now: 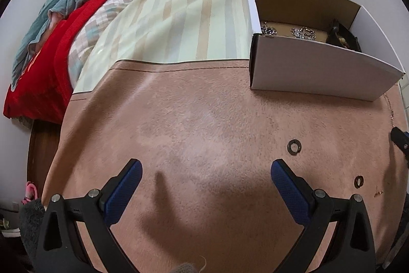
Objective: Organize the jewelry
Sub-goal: 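Grasp the silver necklace with the right tool while the left tool grasps a black ring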
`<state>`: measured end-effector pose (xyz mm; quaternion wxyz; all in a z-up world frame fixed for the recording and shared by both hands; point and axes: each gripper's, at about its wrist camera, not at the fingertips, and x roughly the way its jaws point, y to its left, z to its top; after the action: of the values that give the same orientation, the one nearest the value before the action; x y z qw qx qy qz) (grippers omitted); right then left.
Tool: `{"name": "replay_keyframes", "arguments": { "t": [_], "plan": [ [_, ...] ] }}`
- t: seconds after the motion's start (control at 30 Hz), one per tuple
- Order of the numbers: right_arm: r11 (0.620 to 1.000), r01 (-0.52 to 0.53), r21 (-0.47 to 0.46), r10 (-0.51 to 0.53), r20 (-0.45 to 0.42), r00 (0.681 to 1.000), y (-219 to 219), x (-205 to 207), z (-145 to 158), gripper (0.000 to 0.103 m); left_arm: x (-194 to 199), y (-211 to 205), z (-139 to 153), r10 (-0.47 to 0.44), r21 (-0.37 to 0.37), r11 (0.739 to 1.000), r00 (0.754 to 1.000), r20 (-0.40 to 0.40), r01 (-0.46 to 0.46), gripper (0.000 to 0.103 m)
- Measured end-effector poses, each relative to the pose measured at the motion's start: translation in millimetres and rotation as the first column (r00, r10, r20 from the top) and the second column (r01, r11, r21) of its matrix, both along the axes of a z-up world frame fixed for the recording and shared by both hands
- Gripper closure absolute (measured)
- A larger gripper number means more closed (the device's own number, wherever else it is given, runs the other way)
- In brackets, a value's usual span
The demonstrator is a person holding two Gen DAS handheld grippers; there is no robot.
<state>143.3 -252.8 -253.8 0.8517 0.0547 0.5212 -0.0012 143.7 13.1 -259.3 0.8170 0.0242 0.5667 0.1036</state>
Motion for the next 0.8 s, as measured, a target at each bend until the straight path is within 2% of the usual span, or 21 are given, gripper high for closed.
{"name": "replay_keyframes", "arguments": {
  "t": [0.03, 0.1, 0.13, 0.17, 0.3, 0.53, 0.67, 0.8],
  "plan": [
    [1.000, -0.012, -0.022, 0.012, 0.012, 1.000, 4, 1, -2, 0.058, 0, 1, -1, 0.000, -0.001, 1.000, 1.000, -0.002, 0.000, 0.000],
    [0.996, -0.034, -0.082, 0.037, 0.039, 0.999, 11, 0, -4, 0.072, -1, 2, -1, -0.001, -0.004, 1.000, 1.000, -0.004, 0.001, 0.000],
    [0.994, -0.043, -0.097, 0.048, 0.049, 0.998, 14, 0, -4, 0.088, -1, 2, -1, -0.001, -0.005, 1.000, 1.000, -0.005, 0.001, 0.000],
    [0.992, -0.048, -0.116, 0.055, 0.051, 0.997, 17, -1, -4, 0.096, -2, 2, -1, -0.003, -0.008, 1.000, 1.000, -0.006, 0.003, 0.000],
    [0.992, -0.064, -0.107, 0.068, 0.032, 0.997, 19, -9, -2, 0.097, -5, 1, 2, -0.011, -0.020, 1.000, 1.000, -0.007, 0.011, 0.000],
    [0.999, -0.031, 0.017, 0.030, 0.039, 0.999, 9, -52, 24, 0.097, -9, 2, 9, -0.022, -0.072, 0.997, 1.000, 0.005, 0.023, 0.000],
    [0.999, -0.027, 0.021, 0.026, 0.048, 0.999, 11, -67, 31, 0.097, -1, -4, 4, -0.029, -0.094, 0.995, 1.000, -0.011, 0.028, 0.000],
    [1.000, -0.005, 0.010, 0.005, 0.034, 0.999, 7, -65, 25, 0.097, 8, -12, -4, -0.040, -0.143, 0.989, 0.998, -0.038, 0.035, 0.001]
  ]
}}
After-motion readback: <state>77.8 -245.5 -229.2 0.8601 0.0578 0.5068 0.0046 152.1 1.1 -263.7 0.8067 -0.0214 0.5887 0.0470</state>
